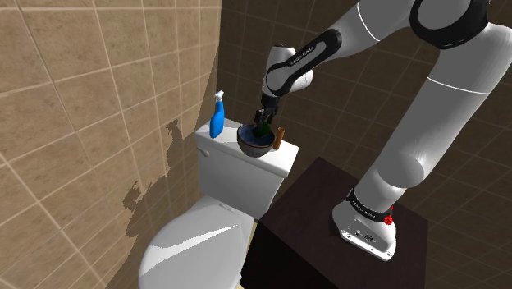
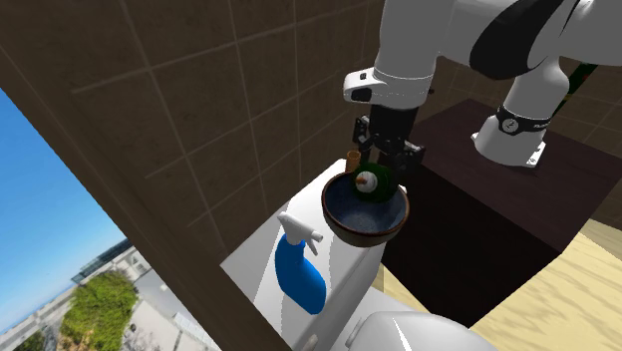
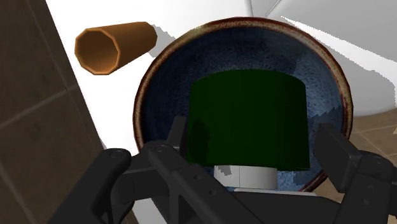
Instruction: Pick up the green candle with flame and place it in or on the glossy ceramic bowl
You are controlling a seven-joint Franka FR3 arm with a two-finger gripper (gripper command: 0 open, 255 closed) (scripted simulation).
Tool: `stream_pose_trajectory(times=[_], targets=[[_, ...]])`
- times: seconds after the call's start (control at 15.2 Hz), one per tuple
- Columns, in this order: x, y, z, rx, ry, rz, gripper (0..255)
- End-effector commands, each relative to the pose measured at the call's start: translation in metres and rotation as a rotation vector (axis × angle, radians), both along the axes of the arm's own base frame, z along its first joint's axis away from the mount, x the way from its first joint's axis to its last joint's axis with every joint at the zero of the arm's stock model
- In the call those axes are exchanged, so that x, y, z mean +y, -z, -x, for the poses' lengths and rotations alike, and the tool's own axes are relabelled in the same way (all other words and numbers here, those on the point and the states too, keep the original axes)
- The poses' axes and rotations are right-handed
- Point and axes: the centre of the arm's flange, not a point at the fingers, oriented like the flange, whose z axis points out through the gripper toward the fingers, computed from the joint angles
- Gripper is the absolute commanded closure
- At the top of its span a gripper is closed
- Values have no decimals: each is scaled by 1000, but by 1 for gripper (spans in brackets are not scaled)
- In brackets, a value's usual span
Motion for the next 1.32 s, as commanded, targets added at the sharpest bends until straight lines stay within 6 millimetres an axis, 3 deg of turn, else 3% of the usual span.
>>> stream_pose_trajectory(times=[0.0, 0.59, 0.66, 0.99, 1.25], targets=[[0, 10, 0, -1, 0, 0, 255], [0, 14, 0, -1, 0, 0, 255], [1, 14, 0, -1, 0, 0, 0], [0, 14, 0, -1, 0, 0, 0], [1, -36, 0, -1, 0, 0, 0]])
